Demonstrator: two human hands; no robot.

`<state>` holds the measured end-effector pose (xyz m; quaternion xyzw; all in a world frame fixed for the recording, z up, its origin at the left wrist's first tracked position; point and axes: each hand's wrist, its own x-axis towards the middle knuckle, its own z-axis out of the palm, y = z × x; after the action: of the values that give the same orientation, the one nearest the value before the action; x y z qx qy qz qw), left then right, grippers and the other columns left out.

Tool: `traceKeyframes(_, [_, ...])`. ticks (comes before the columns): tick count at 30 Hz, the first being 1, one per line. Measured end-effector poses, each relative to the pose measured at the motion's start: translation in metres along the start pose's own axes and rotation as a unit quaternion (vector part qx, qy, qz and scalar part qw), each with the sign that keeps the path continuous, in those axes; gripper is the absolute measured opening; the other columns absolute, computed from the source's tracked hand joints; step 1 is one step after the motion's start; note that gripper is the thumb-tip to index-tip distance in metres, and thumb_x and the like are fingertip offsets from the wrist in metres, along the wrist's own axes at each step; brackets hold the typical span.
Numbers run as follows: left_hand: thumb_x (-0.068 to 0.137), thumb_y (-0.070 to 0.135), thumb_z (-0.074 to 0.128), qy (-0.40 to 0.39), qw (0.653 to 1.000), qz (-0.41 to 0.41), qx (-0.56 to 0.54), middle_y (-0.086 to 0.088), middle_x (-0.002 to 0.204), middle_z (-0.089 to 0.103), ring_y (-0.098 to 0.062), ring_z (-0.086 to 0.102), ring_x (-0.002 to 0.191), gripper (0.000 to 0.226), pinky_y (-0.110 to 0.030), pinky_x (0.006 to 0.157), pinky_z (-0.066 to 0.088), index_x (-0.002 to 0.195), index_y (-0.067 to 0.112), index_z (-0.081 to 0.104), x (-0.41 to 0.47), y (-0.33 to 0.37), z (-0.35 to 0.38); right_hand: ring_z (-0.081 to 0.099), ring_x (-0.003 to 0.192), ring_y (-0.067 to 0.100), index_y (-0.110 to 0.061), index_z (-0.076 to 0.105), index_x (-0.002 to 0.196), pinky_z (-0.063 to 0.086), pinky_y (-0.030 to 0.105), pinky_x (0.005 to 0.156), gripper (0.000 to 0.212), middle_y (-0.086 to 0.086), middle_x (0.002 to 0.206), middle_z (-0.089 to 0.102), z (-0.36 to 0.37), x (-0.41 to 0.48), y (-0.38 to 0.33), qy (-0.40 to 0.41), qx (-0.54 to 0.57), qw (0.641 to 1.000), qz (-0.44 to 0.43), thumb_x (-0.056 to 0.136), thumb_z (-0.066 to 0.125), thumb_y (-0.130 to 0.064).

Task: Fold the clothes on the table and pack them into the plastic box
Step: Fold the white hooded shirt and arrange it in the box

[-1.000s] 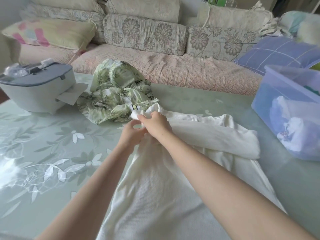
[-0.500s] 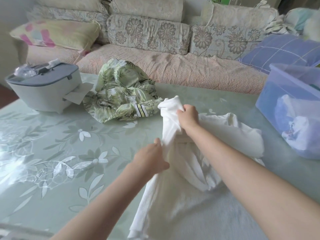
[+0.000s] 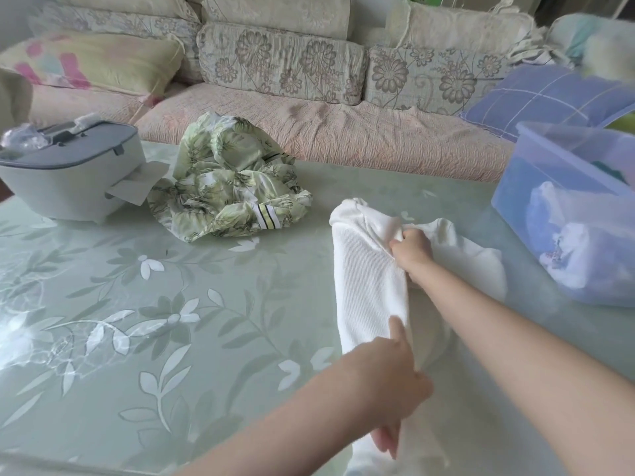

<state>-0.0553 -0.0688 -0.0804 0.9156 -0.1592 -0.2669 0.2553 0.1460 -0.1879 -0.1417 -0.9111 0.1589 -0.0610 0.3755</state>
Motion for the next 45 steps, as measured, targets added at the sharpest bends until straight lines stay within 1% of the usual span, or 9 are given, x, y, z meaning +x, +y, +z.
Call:
traceKeyframes(4, [0.095, 0.053, 0.039, -0.043, 0.999, 0.025, -0.016, -0.018, 0.086, 0.071, -0.014, 0.053, 0.046, 0.068, -0.023, 0.057, 0.041, 0.144, 0.010, 0.021, 0.001, 0.002, 0.011, 0.058, 0.103, 0.039, 0.000, 0.057, 0.108, 0.043, 0.037, 0.078, 0.024, 0.022, 0.110, 0.062, -0.002, -0.004, 0.006, 0.050, -0.069, 0.994, -0.063, 0.095, 0.045, -0.016])
traceKeyframes(8, [0.095, 0.043, 0.048, -0.042, 0.998, 0.025, 0.026, -0.020, 0.107, 0.063, -0.030, 0.061, 0.091, 0.083, -0.031, 0.068, 0.041, 0.151, 0.018, -0.008, 0.003, 0.001, 0.021, 0.057, 0.101, 0.039, 0.000, 0.054, 0.101, 0.038, 0.036, 0.074, 0.013, 0.022, 0.102, 0.061, -0.010, 0.002, 0.006, 0.064, -0.012, 0.995, -0.074, 0.093, 0.047, -0.008])
traceKeyframes(13, [0.095, 0.008, 0.043, -0.033, 0.978, 0.015, 0.206, -0.017, 0.081, 0.053, -0.026, 0.039, 0.057, 0.083, -0.029, 0.049, 0.017, 0.147, 0.013, -0.023, -0.006, 0.000, 0.036, 0.057, 0.103, 0.038, 0.001, 0.051, 0.117, 0.035, 0.030, 0.071, 0.026, 0.024, 0.113, 0.060, -0.008, 0.000, 0.017, 0.001, -0.077, 0.994, -0.081, 0.093, 0.043, -0.009])
traceKeyframes(15, [0.094, 0.004, 0.040, -0.051, 0.974, 0.039, 0.217, -0.020, 0.092, 0.058, -0.035, 0.055, 0.077, 0.081, -0.029, 0.049, 0.015, 0.147, 0.012, -0.021, -0.008, 0.000, 0.038, 0.056, 0.106, 0.038, 0.001, 0.049, 0.119, 0.038, 0.033, 0.074, 0.028, 0.023, 0.116, 0.059, -0.008, -0.002, 0.016, 0.002, -0.084, 0.993, -0.087, 0.094, 0.044, -0.010])
traceKeyframes(19, [0.095, 0.010, 0.043, -0.022, 0.977, 0.077, 0.198, -0.025, 0.099, 0.055, -0.040, 0.055, 0.088, 0.064, -0.026, 0.048, 0.014, 0.148, -0.001, 0.009, -0.017, 0.007, 0.038, 0.051, 0.118, 0.036, 0.000, 0.046, 0.128, 0.041, 0.037, 0.091, 0.036, 0.020, 0.128, 0.054, -0.014, -0.007, 0.013, 0.024, -0.079, 0.992, -0.093, 0.094, 0.051, -0.009])
traceKeyframes(22, [0.095, 0.013, 0.043, -0.028, 0.987, 0.091, 0.125, -0.019, 0.086, 0.047, -0.039, 0.047, 0.083, 0.023, -0.026, 0.048, 0.016, 0.115, 0.001, 0.043, -0.025, 0.017, 0.032, 0.051, 0.118, 0.034, 0.001, 0.045, 0.130, 0.039, 0.032, 0.091, 0.040, 0.021, 0.127, 0.055, -0.020, -0.008, 0.013, 0.016, -0.043, 0.995, -0.089, 0.092, 0.054, -0.007])
traceKeyframes(30, [0.098, 0.017, 0.044, -0.155, 0.973, 0.085, 0.150, -0.013, 0.133, 0.034, -0.036, 0.045, 0.119, 0.061, -0.046, 0.091, 0.036, 0.149, 0.022, 0.011, -0.024, -0.008, 0.034, 0.043, 0.123, 0.032, -0.009, 0.045, 0.135, 0.037, 0.036, 0.099, 0.046, 0.014, 0.134, 0.038, -0.024, -0.024, 0.021, -0.007, -0.150, 0.982, -0.115, 0.092, 0.055, -0.020])
traceKeyframes(37, [0.084, 0.017, 0.060, -0.009, 0.978, 0.103, 0.184, 0.000, 0.068, 0.037, -0.035, 0.055, 0.084, 0.061, -0.033, 0.067, 0.036, 0.134, 0.011, 0.026, -0.025, -0.020, 0.041, 0.041, 0.124, 0.034, -0.008, 0.052, 0.128, 0.035, 0.036, 0.103, 0.043, 0.017, 0.132, 0.039, -0.027, -0.044, 0.025, -0.039, -0.098, 0.990, -0.098, 0.092, 0.055, -0.032])
traceKeyframes(45, [0.082, 0.062, 0.057, -0.030, 0.994, 0.069, 0.077, -0.006, 0.109, 0.060, -0.026, 0.057, 0.103, 0.071, -0.034, 0.083, 0.043, 0.136, 0.026, 0.030, -0.025, -0.023, 0.040, 0.035, 0.125, 0.034, -0.010, 0.044, 0.137, 0.032, 0.034, 0.102, 0.048, 0.016, 0.134, 0.033, -0.032, -0.058, 0.020, -0.069, -0.129, 0.984, -0.099, 0.092, 0.054, -0.025])
